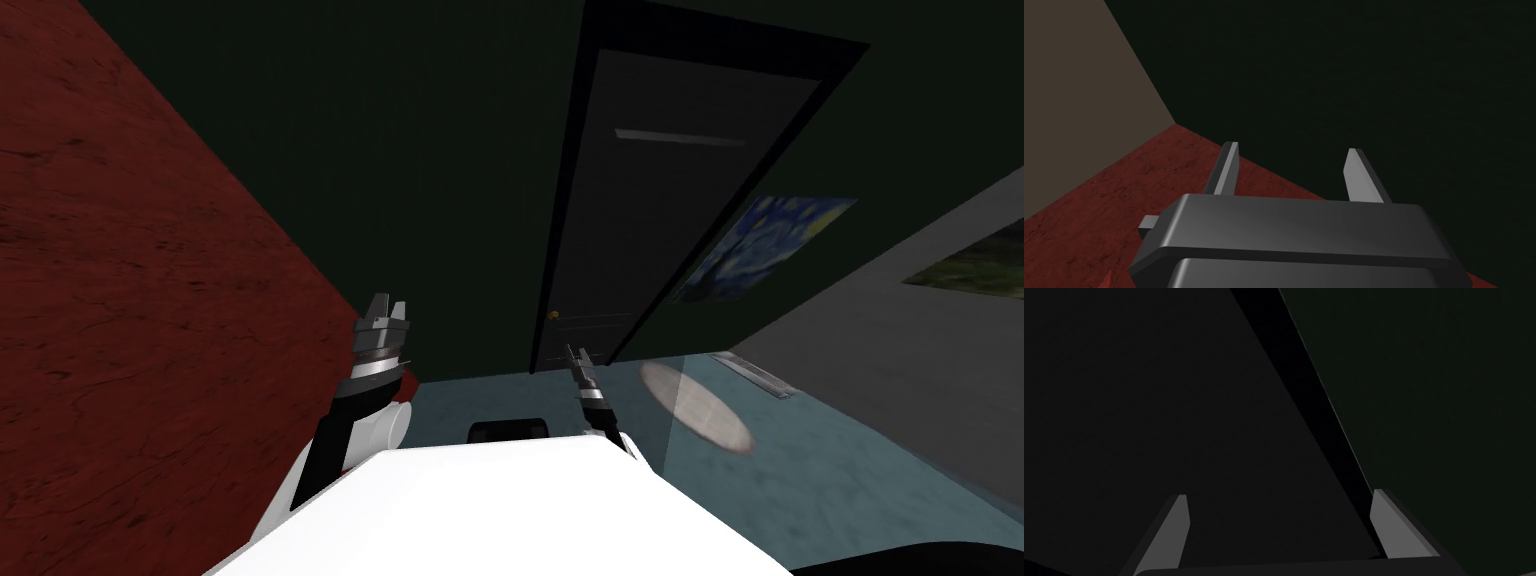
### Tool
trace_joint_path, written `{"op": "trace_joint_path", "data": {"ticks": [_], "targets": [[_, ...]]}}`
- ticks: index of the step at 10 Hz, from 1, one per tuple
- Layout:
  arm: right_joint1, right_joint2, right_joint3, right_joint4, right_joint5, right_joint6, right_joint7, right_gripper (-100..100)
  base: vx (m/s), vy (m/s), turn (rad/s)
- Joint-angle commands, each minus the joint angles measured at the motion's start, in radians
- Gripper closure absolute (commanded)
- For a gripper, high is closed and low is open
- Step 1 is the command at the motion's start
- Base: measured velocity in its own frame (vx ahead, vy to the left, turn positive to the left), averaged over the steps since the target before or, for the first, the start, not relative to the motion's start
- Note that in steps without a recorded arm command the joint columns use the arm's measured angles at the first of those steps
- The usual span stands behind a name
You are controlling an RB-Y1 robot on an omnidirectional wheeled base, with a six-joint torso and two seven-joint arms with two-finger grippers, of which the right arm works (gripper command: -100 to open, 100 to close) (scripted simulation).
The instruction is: Pull the door open
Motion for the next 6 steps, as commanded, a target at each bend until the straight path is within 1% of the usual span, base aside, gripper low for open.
{"op": "trace_joint_path", "data": {"ticks": [1, 2, 4, 5, 6], "targets": [[-0.002, -0.003, 0.001, 0.041, -0.005, -0.008, 0.050, -100, 0.064, -0.049, 0.117], [-0.002, -0.003, 0.001, 0.041, -0.005, -0.008, 0.065, -100, 0.049, -0.046, 0.062], [-0.007, -0.008, 0.001, 0.098, -0.012, -0.018, 0.125, -100, 0.049, -0.059, 0.119], [-0.007, -0.008, 0.001, 0.098, -0.012, -0.018, 0.140, -100, 0.046, -0.049, 0.036], [-0.009, -0.010, 0.001, 0.125, -0.015, -0.022, 0.173, -100, 0.043, -0.037, 0.064]]}}
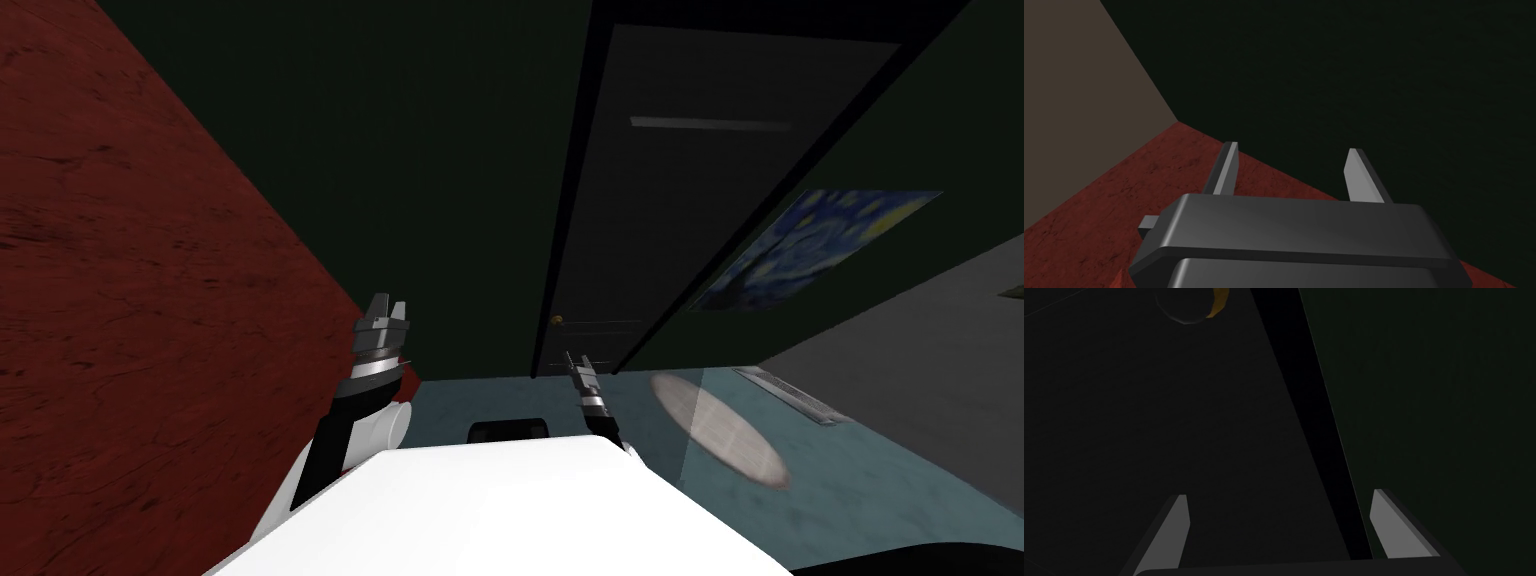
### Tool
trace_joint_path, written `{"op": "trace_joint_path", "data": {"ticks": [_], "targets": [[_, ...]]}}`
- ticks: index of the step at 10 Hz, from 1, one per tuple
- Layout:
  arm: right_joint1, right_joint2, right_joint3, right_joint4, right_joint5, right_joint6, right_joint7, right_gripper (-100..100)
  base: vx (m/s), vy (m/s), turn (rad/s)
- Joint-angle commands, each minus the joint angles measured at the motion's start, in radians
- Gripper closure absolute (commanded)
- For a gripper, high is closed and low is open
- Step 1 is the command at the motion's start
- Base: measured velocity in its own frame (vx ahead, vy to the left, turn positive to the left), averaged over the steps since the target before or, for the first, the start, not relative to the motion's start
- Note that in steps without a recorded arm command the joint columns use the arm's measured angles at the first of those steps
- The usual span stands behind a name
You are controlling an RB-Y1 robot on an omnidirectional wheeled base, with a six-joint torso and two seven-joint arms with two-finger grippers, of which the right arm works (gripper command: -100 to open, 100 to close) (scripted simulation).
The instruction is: Pull the door open
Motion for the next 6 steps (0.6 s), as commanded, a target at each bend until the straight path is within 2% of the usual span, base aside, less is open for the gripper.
{"op": "trace_joint_path", "data": {"ticks": [1, 2, 4, 5, 6], "targets": [[-0.004, -0.001, 0.001, 0.043, -0.004, -0.009, 0.050, -100, 0.067, -0.051, 0.137], [-0.004, -0.001, 0.001, 0.043, -0.004, -0.009, 0.061, -100, 0.057, -0.036, 0.035], [-0.008, -0.006, 0.000, 0.093, -0.011, -0.017, 0.124, -100, 0.047, -0.039, 0.082], [-0.008, -0.006, 0.000, 0.093, -0.011, -0.017, 0.129, -100, 0.046, -0.051, 0.046], [-0.010, -0.008, 0.000, 0.115, -0.014, -0.021, 0.159, -100, 0.046, -0.046, 0.057]]}}
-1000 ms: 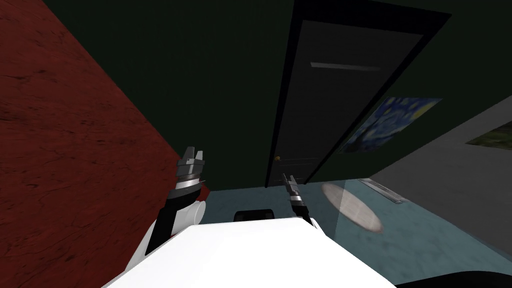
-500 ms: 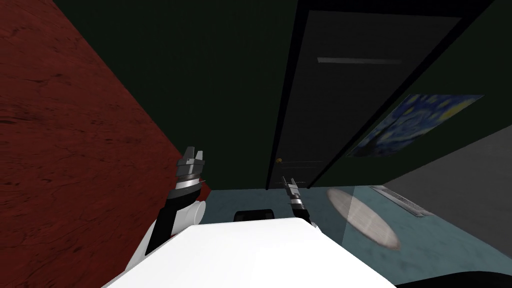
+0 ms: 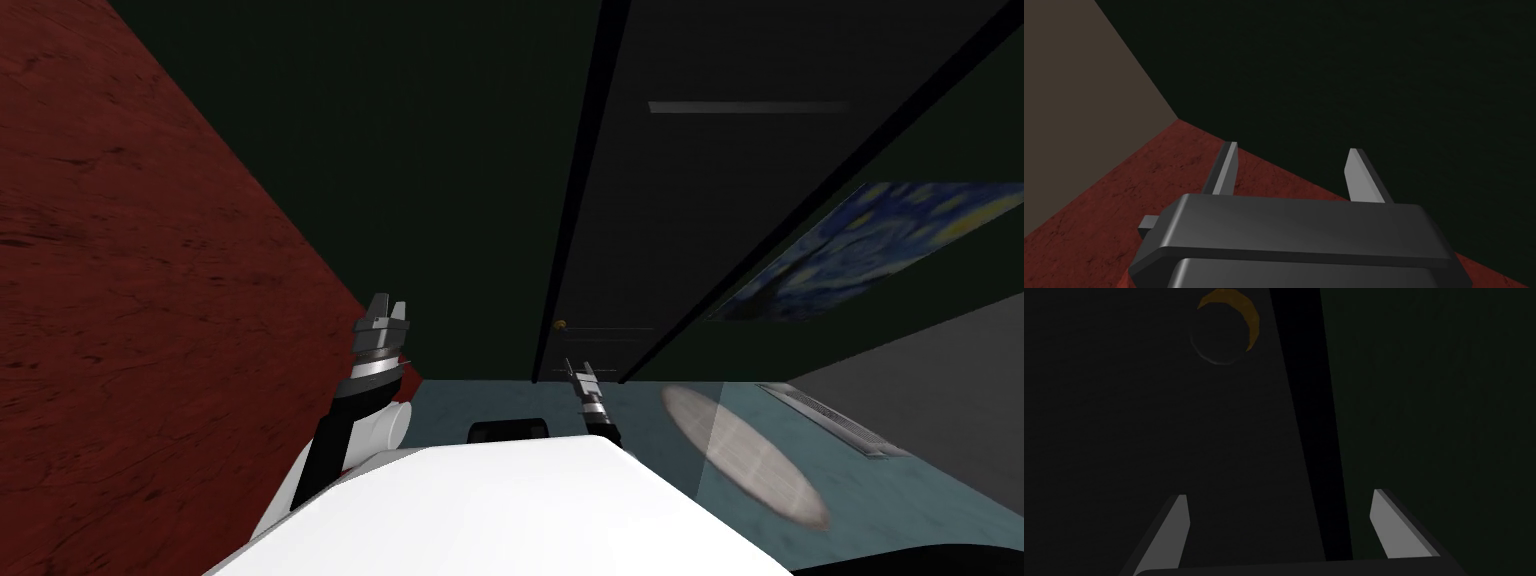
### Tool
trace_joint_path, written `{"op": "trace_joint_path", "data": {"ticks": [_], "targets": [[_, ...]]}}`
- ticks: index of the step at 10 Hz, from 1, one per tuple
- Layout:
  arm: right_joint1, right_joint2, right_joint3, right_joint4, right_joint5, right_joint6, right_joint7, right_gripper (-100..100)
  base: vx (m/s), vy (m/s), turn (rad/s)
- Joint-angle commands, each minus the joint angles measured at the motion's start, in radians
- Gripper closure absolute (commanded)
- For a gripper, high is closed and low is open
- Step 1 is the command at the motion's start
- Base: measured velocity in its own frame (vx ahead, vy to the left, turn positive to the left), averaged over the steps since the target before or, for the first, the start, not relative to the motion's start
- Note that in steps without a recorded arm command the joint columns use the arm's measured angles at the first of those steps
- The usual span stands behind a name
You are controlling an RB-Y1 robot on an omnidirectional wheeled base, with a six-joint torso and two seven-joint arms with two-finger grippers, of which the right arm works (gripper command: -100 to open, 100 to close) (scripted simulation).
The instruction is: Pull the door open
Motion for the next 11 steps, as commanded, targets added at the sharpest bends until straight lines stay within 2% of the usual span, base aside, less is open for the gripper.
{"op": "trace_joint_path", "data": {"ticks": [1, 5, 9, 10, 11], "targets": [[-0.001, -0.001, 0.001, 0.033, -0.004, -0.007, 0.050, -100, 0.066, -0.057, 0.095], [-0.007, -0.008, 0.000, 0.107, -0.013, -0.020, 0.153, -100, 0.067, -0.068, 0.084], [-0.012, -0.012, 0.000, 0.158, -0.020, -0.029, 0.225, -100, 0.045, -0.046, 0.057], [-0.013, -0.013, 0.000, 0.168, -0.021, -0.031, 0.239, -100, 0.036, -0.047, 0.053], [-0.011, -0.013, 0.000, 0.160, -0.020, -0.030, 0.227, -100, 0.018, -0.022, 0.012]]}}
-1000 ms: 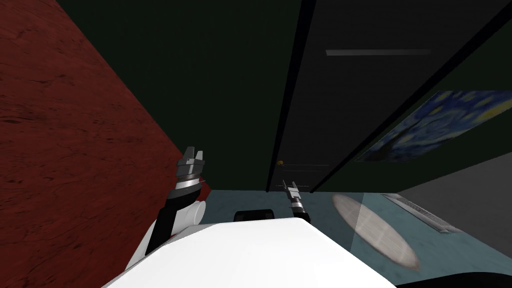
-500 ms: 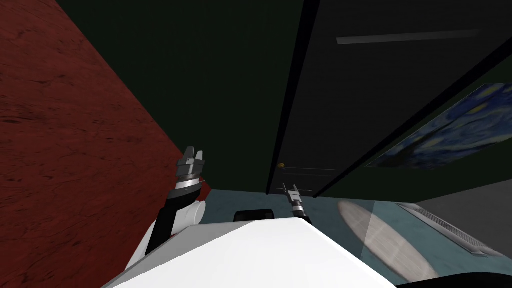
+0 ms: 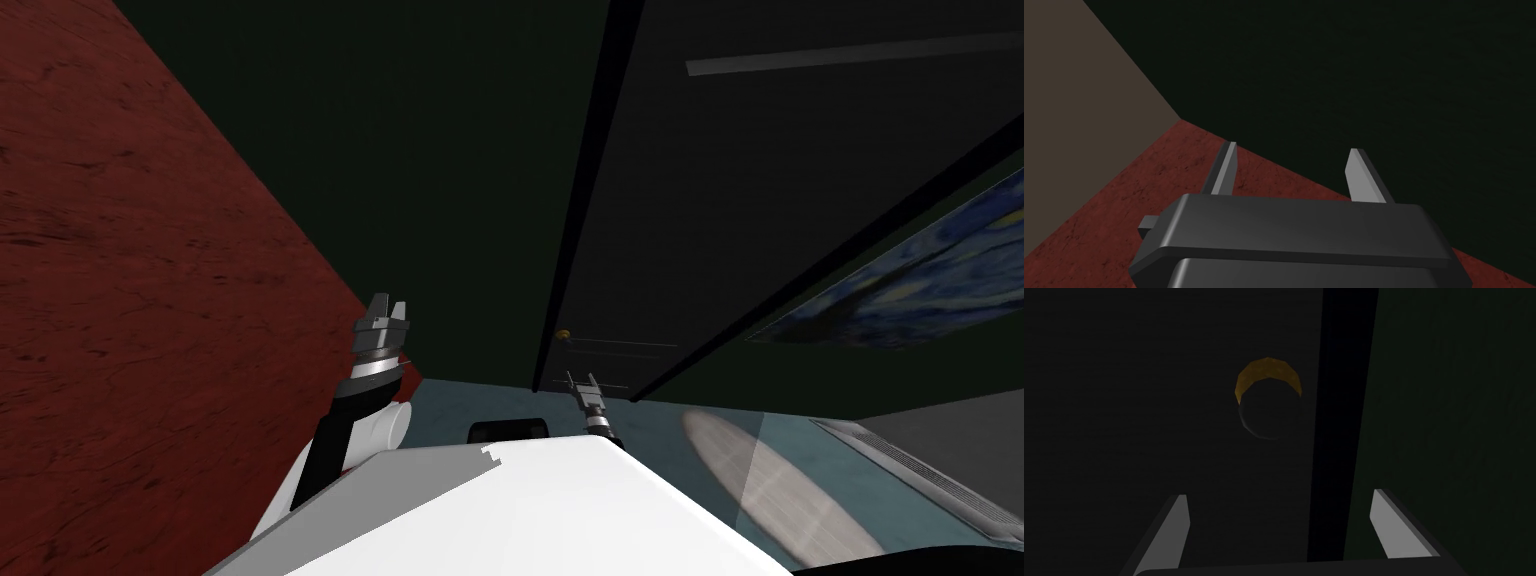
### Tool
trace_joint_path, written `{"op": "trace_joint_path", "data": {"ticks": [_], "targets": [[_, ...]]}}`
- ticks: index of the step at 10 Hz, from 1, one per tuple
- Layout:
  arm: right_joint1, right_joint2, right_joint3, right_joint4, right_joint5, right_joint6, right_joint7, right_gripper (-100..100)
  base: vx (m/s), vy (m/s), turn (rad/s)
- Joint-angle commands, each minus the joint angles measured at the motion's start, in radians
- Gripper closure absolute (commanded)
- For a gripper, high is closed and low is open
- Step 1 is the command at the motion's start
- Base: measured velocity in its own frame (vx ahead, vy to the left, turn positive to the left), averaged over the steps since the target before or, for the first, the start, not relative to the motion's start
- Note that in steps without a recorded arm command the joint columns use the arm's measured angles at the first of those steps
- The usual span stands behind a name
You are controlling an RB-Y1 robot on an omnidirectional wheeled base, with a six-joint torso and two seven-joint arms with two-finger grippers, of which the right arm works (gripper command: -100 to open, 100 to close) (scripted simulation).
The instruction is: Pull the door open
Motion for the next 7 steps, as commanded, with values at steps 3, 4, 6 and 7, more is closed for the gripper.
{"op": "trace_joint_path", "data": {"ticks": [3, 4, 6, 7], "targets": [[-0.019, -0.031, -0.037, 0.053, -0.017, -0.021, -0.030, -100, 0.163, 0.068, 0.125], [-0.023, -0.038, -0.044, 0.063, -0.020, -0.025, -0.036, -100, 0.170, 0.036, 0.105], [-0.038, -0.062, -0.072, 0.104, -0.033, -0.041, -0.059, -100, 0.152, 0.009, 0.132], [-0.043, -0.071, -0.084, 0.120, -0.038, -0.047, -0.068, -100, 0.188, -0.019, 0.113]]}}
